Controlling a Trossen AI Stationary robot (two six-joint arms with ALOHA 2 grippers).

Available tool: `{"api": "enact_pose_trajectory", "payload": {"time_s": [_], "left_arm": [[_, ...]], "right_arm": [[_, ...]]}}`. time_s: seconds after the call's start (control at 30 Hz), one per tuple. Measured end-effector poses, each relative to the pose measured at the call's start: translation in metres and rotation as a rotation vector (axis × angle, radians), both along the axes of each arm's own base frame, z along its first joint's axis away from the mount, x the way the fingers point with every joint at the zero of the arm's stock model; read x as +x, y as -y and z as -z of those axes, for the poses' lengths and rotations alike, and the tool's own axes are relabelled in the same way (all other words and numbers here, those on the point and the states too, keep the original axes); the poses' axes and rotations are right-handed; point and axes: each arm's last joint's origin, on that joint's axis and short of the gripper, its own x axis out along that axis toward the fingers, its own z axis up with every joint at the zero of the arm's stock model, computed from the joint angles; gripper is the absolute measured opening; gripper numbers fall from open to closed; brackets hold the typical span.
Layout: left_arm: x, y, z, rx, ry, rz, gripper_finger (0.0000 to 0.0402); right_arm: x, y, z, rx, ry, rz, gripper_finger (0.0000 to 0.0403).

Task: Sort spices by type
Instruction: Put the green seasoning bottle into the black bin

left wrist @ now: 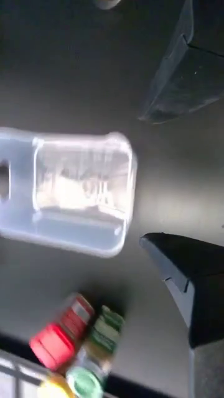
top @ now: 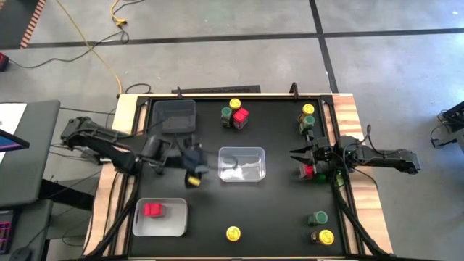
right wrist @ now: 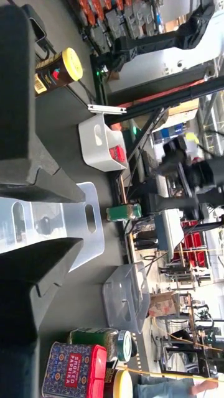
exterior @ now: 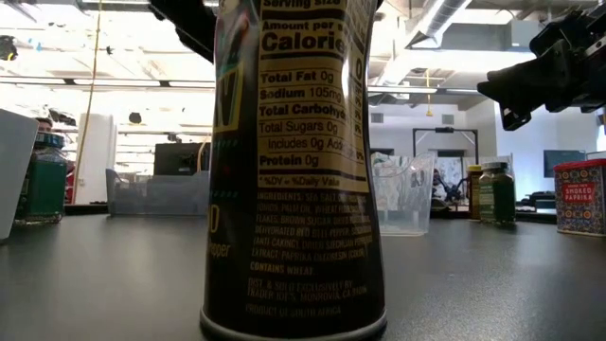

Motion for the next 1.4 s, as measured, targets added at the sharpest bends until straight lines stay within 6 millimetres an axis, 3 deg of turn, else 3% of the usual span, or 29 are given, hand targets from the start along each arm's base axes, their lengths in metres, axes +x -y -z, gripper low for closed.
{"api": "enact_pose_trajectory", "payload": {"time_s": [0.1, 0.2, 0.3, 0.43, 0.6, 0.8, 0.93, 1.3, 1.4], "left_arm": [[0.005, -0.019, -0.002, -0.028, 0.036, -0.079, 0.0291], [0.009, -0.032, -0.005, -0.035, 0.084, -0.129, 0.0291], [0.011, -0.040, -0.007, -0.018, 0.099, -0.141, 0.0291], [0.010, -0.048, -0.006, 0.037, 0.068, -0.116, 0.0291], [0.005, -0.052, -0.008, -0.005, 0.069, -0.175, 0.0291], [-0.004, -0.053, -0.014, -0.042, 0.088, -0.216, 0.0291], [-0.008, -0.053, -0.017, -0.047, 0.104, -0.214, 0.0291], [-0.041, -0.048, 0.009, -0.103, 0.236, -0.221, 0.0291], [-0.056, -0.049, 0.010, -0.110, 0.280, -0.220, 0.0291]], "right_arm": [[0.000, 0.000, 0.000, -0.023, 0.000, 0.001, 0.0132], [0.000, 0.001, 0.000, -0.183, 0.002, 0.015, 0.0132], [0.000, 0.001, 0.000, -0.304, 0.003, 0.018, 0.0132], [0.000, 0.001, 0.000, -0.339, 0.003, 0.020, 0.0132], [0.000, 0.001, 0.000, -0.332, 0.003, 0.019, 0.0132], [0.000, 0.001, -0.001, -0.203, 0.009, 0.014, 0.0132], [0.000, 0.001, 0.000, -0.246, 0.002, 0.023, 0.0132], [0.001, 0.003, -0.002, -0.252, -0.012, 0.076, 0.0132], [-0.001, 0.004, -0.014, -0.224, 0.014, 0.117, 0.0132]]}}
